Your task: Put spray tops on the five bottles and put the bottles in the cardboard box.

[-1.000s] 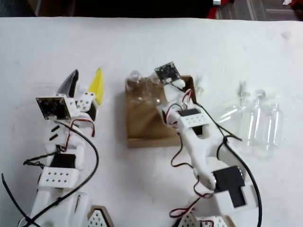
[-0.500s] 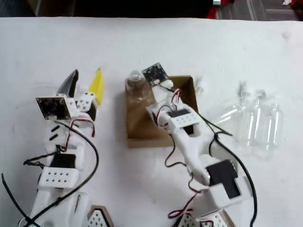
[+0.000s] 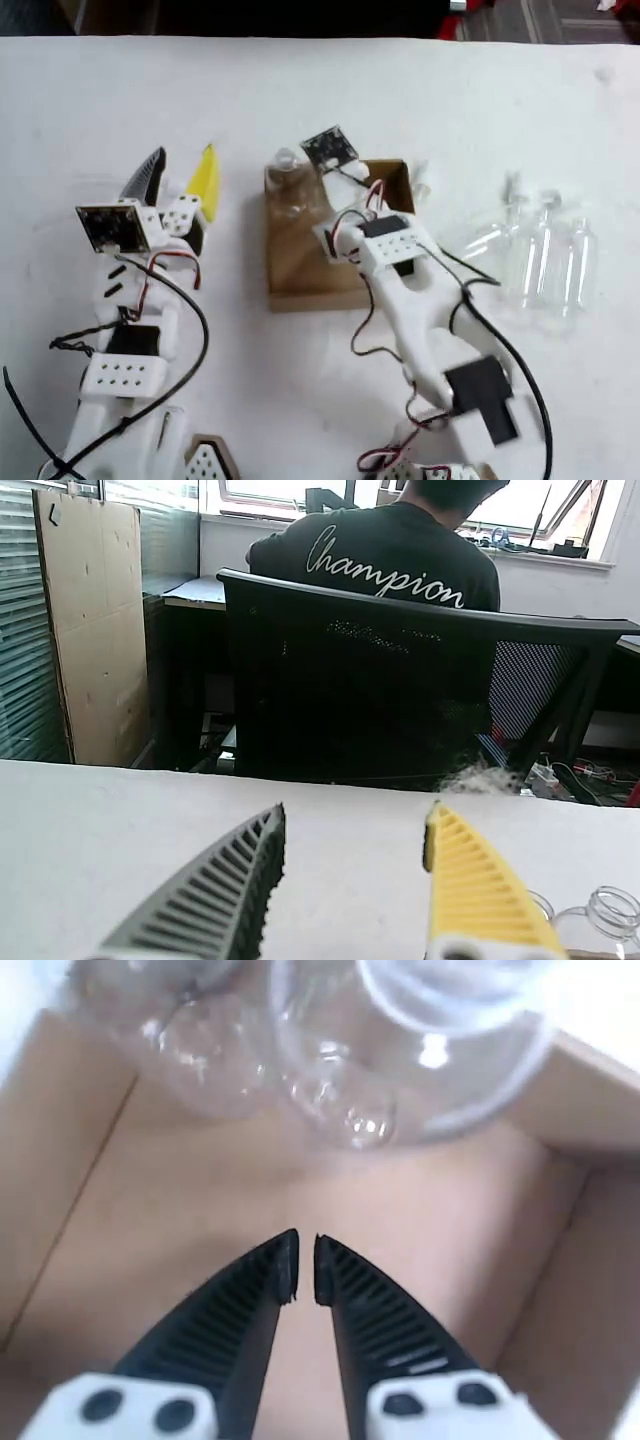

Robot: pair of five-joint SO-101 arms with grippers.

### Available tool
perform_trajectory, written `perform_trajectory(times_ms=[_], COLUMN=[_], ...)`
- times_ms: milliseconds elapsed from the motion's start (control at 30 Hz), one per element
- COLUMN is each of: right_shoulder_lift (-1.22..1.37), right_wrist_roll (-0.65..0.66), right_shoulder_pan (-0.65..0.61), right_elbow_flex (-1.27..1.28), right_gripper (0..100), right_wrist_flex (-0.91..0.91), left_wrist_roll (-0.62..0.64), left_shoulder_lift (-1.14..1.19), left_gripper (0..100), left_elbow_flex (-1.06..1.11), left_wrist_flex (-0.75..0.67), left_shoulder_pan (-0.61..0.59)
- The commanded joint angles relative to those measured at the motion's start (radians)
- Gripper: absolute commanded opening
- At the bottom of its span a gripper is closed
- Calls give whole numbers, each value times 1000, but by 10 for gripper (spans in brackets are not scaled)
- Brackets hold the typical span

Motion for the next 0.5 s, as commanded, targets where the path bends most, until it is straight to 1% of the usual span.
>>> perform_trajectory(times_ms=[0,67,200,333,467], right_shoulder_lift=[-196,-268,-343,-291,-193], right_wrist_roll=[5,0,-5,5,6], right_shoulder_pan=[51,108,306,473,575], right_elbow_flex=[-35,-40,-124,-311,-470], right_gripper=[17,17,22,22,22], right_wrist_flex=[114,151,268,432,542], left_wrist_roll=[-14,-14,-14,-15,-15], left_shoulder_lift=[-31,-31,-31,-31,-31], left_gripper=[210,210,210,210,210], left_elbow_flex=[-48,-48,-46,-44,-44], left_wrist_flex=[-2,-2,-2,-2,-2], left_shoulder_pan=[13,13,15,25,25])
